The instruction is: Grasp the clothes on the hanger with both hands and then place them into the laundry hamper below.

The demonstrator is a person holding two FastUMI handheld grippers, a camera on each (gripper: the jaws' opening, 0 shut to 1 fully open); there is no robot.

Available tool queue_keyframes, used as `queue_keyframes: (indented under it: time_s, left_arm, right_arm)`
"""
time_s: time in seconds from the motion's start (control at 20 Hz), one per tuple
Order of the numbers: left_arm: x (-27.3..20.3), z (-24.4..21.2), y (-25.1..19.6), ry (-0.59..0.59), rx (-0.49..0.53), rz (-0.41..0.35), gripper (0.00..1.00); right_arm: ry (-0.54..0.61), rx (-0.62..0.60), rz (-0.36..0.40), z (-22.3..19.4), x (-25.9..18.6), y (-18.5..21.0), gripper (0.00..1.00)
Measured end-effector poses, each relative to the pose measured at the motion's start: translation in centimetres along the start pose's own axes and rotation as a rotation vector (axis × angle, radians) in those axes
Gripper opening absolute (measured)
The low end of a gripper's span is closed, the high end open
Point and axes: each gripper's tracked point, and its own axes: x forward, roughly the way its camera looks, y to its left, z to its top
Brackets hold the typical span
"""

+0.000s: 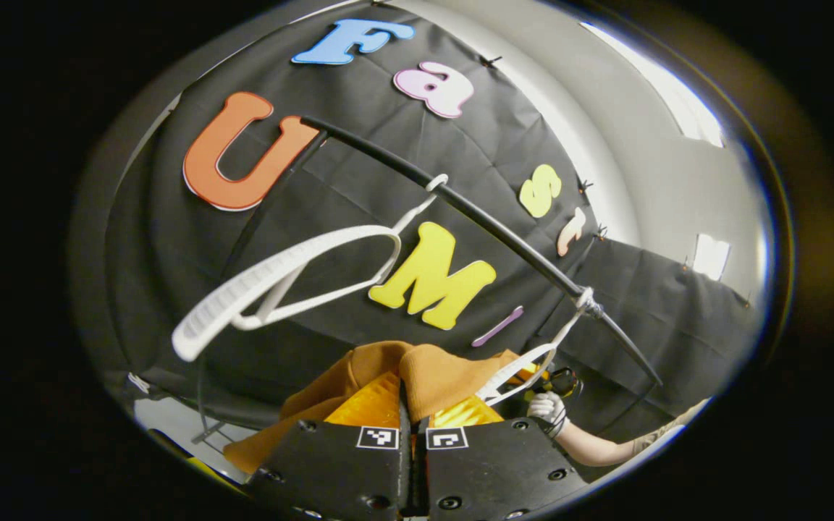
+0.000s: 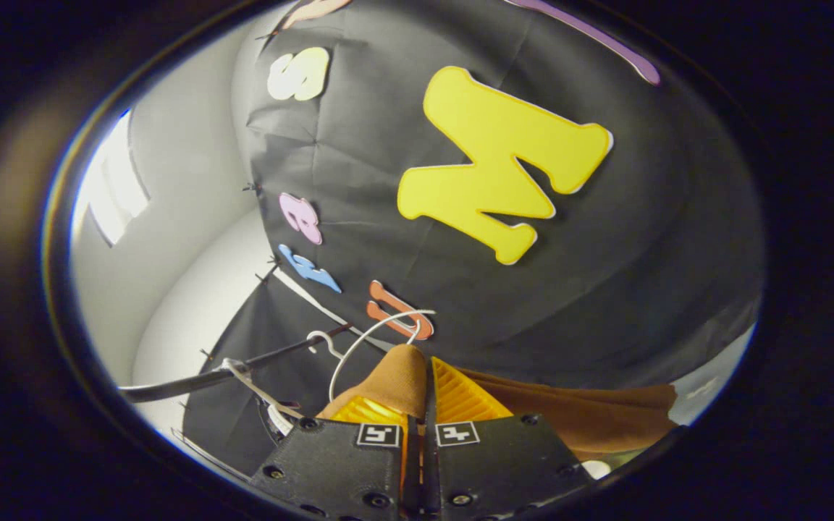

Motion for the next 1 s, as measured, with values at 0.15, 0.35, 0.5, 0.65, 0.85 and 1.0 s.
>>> queue_keyframes:
  time_s: [0.15, 0.35, 0.5, 0.65, 0.85, 1.0]
  left_arm:
    - [0.0, 0.5, 0.5, -0.031, 0.0, 0.036, 0.0]
    - [0.8, 2.3, -2.6, -0.015, 0.157, 0.027, 0.0]
    - [0.1, 5.3, -4.9, -0.063, 0.211, -0.005, 0.0]
    - [0.2, 5.3, -3.1, -0.04, 0.216, 0.048, 0.06]
    - [-1.0, 2.4, 1.5, 0.014, 0.22, 0.155, 0.06]
    - [-0.5, 1.0, 3.4, 0.057, 0.207, 0.199, 0.0]
  right_arm:
    - [-0.021, -0.047, -0.036, 0.2, -0.2, -0.1, 0.05]
    - [-0.112, -0.122, 0.016, 2.6, -0.9, 2.6, 0.05]
    - [-0.164, -0.134, 0.064, 3.2, -1.1, 5.1, 0.05]
    - [-0.157, -0.269, 0.009, 3.8, -0.4, 5.2, 0.05]
    - [-0.099, -0.343, -0.087, 2.9, 0.3, 3.9, 0.05]
    - [-0.062, -0.309, -0.113, 3.1, 2.0, 2.6, 0.05]
